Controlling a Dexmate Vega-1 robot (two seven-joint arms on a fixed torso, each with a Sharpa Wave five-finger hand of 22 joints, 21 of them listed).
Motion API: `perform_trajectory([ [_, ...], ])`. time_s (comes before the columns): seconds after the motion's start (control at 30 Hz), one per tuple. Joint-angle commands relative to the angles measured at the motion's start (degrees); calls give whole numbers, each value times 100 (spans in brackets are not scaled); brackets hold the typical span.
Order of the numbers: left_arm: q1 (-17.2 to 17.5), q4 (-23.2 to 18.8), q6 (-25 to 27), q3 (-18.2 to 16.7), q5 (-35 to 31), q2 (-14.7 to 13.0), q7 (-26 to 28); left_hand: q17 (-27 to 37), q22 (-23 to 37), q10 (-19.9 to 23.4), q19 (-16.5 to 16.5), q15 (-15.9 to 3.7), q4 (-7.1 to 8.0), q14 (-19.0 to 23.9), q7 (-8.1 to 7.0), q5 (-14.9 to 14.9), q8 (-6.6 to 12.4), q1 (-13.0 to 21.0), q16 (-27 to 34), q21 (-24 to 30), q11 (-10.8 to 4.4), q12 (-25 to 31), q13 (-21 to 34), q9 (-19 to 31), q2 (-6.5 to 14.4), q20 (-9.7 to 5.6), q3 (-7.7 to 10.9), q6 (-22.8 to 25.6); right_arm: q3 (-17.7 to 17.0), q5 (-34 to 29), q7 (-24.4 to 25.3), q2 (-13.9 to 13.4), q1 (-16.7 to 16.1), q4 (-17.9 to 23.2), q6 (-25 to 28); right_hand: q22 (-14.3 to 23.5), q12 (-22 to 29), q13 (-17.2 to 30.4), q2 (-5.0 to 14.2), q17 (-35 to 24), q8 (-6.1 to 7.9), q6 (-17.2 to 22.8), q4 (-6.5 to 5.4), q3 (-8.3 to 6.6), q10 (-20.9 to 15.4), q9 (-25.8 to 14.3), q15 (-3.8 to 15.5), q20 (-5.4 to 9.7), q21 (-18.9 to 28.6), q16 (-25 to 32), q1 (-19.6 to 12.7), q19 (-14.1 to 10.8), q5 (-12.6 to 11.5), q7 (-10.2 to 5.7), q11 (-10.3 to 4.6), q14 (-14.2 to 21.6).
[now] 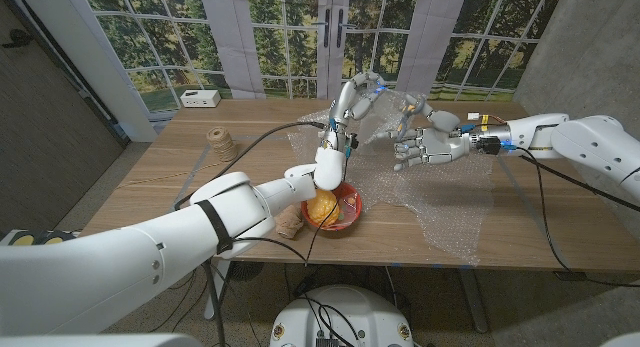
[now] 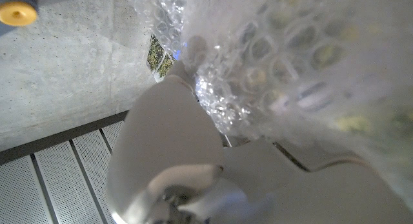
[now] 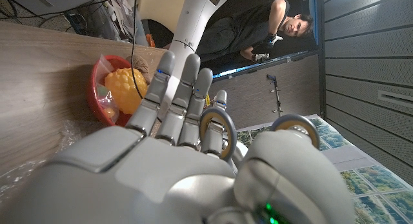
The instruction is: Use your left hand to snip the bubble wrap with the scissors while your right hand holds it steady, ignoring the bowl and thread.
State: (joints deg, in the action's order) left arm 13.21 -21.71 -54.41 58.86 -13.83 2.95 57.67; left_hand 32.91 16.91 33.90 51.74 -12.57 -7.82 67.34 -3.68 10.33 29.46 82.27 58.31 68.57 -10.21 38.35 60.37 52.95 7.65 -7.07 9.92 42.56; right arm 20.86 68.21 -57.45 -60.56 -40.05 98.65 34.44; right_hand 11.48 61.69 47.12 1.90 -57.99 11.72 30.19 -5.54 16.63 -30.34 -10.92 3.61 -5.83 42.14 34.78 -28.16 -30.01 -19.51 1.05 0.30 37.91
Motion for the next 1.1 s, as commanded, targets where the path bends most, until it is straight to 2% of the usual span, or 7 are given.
perform_trajectory([
  [0.03, 8, 0, -210, 142, 862, -17, -510, 8, 36, -32, -29, -31, 16, -28, -6, 29, 29, 8, 49, -14, 12, 6, 15, 23, 50, -505, 5, -15, 19, -53, 71, -7, 16, -31, 4, 4, 32, 26, 22, -29, -14, -76, 34, 9, -104, -18, 282, -3, -21, 40, -84, -52, -28, 444, -96, 60],
  [0.2, 47, -5, -314, 32, 1006, -4, -710, 13, 49, -20, -32, -31, 11, -24, 20, 30, 33, 13, 61, -20, 18, 1, -2, 15, 51, -510, 10, -17, -59, -12, 173, 6, -76, -28, -94, 7, 56, 8, 44, -46, -16, -12, 62, -1, -198, -20, 318, 23, -14, 79, -168, -102, -25, 422, -103, 110],
  [0.53, 74, -11, -452, 0, 924, -42, -704, -11, 75, -28, -35, -31, -2, -44, 43, 33, 27, 29, 56, -44, 38, 5, 8, -22, 57, -515, 28, -27, -174, 98, 382, -12, -162, 1, -79, 15, 114, -5, 88, -61, 1, 185, 124, -24, -385, -24, 400, 67, 3, 169, -351, -195, -14, 380, -210, 274],
  [0.83, 93, -21, -605, -4, 819, -96, -593, -18, 118, -25, -35, -31, -15, -42, 79, 35, 26, 46, 70, -69, 93, 2, -4, -61, 56, -512, 48, -22, -252, 178, 559, -17, -246, 31, -67, 22, 173, 23, 174, -91, -2, 298, 204, -88, -500, -27, 472, 131, 28, 245, -569, -283, -17, 338, -254, 384],
  [1.1, 101, -43, -673, 31, 610, -167, -326, -36, 116, -28, -25, -32, -15, -49, 88, 33, 32, 51, 67, -96, 92, 6, 2, -78, 64, -514, 60, -20, -246, 220, 595, 73, -201, -83, -44, 25, 193, 121, 166, -141, -52, 222, 206, -66, -395, -29, 476, 131, 23, 256, -588, -278, -2, 353, -260, 335],
])
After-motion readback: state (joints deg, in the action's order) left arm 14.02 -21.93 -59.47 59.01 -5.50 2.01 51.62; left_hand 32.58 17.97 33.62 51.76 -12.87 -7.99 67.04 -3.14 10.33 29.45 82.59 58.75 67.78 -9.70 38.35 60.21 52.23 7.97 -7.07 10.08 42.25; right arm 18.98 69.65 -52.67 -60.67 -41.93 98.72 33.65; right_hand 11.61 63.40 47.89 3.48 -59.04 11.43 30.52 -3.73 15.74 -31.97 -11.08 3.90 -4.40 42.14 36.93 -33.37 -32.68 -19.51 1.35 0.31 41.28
